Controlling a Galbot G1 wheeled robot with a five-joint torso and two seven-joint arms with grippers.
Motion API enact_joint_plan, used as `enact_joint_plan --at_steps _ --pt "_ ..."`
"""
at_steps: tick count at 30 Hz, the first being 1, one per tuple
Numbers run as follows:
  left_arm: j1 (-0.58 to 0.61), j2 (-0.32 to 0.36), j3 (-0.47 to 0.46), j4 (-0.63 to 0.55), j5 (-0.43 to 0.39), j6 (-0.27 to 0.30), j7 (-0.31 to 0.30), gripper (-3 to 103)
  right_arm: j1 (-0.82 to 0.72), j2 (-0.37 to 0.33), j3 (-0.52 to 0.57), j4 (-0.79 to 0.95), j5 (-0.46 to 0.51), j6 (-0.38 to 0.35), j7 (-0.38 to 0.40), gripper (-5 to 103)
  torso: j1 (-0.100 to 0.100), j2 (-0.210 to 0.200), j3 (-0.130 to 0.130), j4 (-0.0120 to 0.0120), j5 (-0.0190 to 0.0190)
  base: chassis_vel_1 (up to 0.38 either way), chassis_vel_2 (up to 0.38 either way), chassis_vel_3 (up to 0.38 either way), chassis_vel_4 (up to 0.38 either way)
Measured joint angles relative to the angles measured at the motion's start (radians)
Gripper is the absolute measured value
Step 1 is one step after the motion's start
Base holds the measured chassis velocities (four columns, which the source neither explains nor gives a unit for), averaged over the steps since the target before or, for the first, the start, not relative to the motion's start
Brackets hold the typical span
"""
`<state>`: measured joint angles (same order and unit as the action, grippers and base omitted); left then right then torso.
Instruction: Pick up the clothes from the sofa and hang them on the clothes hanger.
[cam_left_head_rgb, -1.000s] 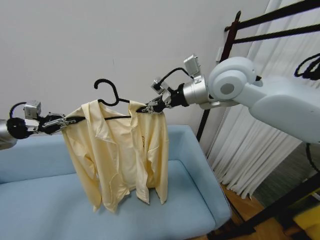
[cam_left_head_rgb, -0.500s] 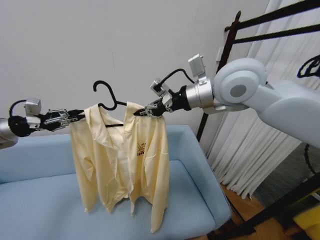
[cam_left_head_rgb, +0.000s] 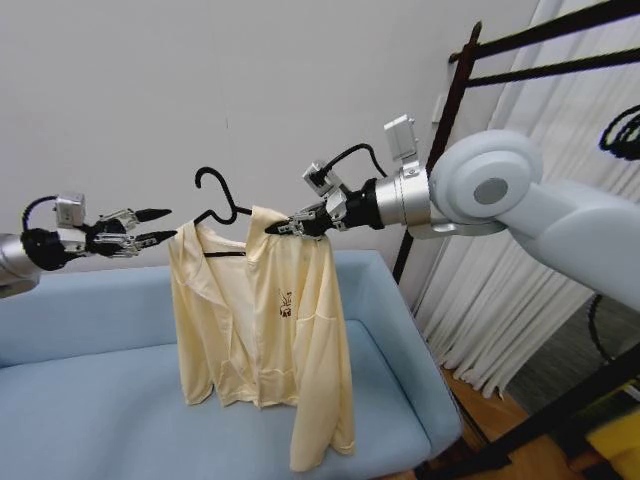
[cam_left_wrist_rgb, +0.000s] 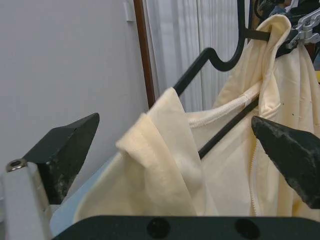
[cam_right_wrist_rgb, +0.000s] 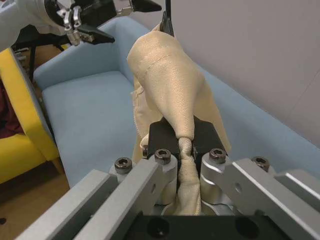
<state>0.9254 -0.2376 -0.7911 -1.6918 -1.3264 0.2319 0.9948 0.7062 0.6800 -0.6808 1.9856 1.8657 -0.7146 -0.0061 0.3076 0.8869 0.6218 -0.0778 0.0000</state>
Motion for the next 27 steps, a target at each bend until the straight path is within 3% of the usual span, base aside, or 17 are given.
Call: enact_joint_plan --at_steps 11,23,27 --pt "0.002 -0.029 0.004 -0.001 0.009 0.002 -0.015 100 -0.082 -0.045 0.056 0.033 -0.015 0.133 0.073 4 0.000 0.000 0.000 -0.0002 0.0001 0.000 0.000 0.000 0.000" --pt "0.000 -0.057 0.023 -0.022 0.018 0.002 -0.062 100 -0.068 -0.046 0.076 0.049 -0.027 0.168 0.081 4 0.000 0.000 0.000 -0.0001 0.0000 0.000 0.000 0.000 0.000" --pt "0.000 -0.066 0.026 -0.047 0.010 0.001 -0.134 100 -0.056 -0.036 0.076 0.051 -0.027 0.168 0.082 4 0.000 0.000 0.000 0.0000 0.0000 0.000 0.000 0.000 0.000"
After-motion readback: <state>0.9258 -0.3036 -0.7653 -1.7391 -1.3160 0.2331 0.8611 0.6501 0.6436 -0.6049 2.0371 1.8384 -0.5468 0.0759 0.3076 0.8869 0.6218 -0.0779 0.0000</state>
